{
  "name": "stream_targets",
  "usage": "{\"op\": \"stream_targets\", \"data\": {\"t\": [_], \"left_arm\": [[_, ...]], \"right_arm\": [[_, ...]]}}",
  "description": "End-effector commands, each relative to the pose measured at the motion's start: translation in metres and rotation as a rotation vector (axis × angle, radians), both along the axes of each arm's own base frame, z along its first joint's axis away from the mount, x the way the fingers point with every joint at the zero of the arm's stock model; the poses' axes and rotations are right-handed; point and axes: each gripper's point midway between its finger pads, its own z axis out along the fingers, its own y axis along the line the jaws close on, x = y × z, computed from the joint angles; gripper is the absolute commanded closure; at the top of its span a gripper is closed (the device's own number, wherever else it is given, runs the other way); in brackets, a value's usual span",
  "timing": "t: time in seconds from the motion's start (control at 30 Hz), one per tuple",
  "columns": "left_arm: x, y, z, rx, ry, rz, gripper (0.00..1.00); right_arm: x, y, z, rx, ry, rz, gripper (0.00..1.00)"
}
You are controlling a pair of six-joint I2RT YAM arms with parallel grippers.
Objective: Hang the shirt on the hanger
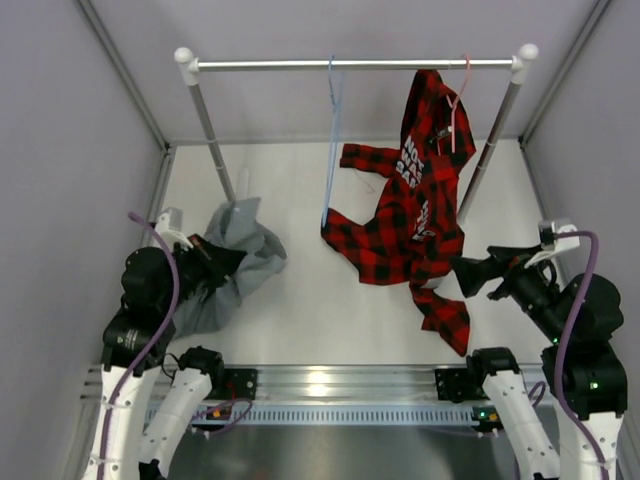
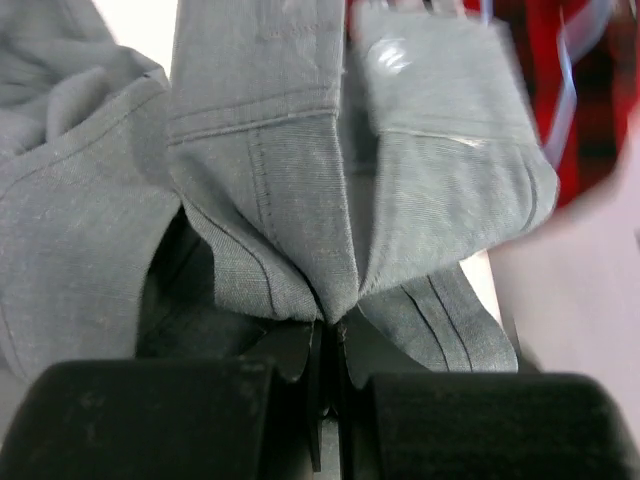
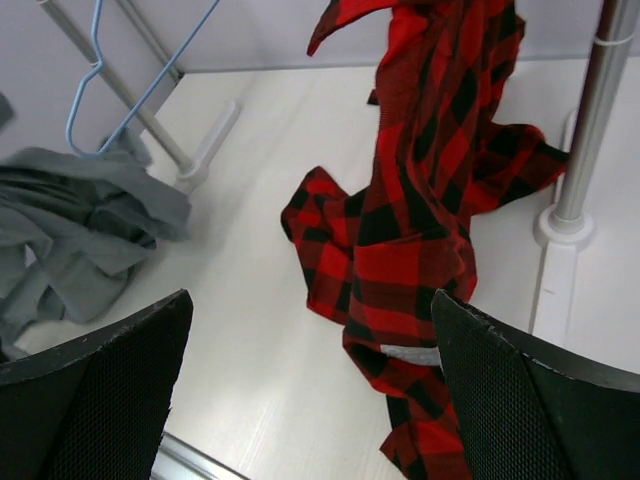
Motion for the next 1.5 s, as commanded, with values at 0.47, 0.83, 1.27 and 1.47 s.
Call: {"op": "stream_targets", "data": {"t": [0.47, 0.83, 1.27, 1.47], "left_arm": [[-0.040, -0.087, -0.074, -0.025, 0.205, -0.710, 1.00], [-0.038, -0.113, 0.006, -0.059, -0.027, -0.520, 1.00], [-0.067, -0.114, 0.034, -0.089, -0.067, -0.642, 1.00], [-0.073, -0.106, 0.050, -0.063, -0.109, -0.639, 1.00]], "right_arm": [[-0.024, 0.105, -0.029, 0.189, 0.065, 0.759, 0.00], [-0.008, 0.195, -0.110, -0.003, 0.119, 0.649, 0.05], [0.043, 0.250, -0.154, 0.008, 0.041, 0.495, 0.04], [0.054, 0.261, -0.174, -0.079, 0.036, 0.481, 0.95]]}}
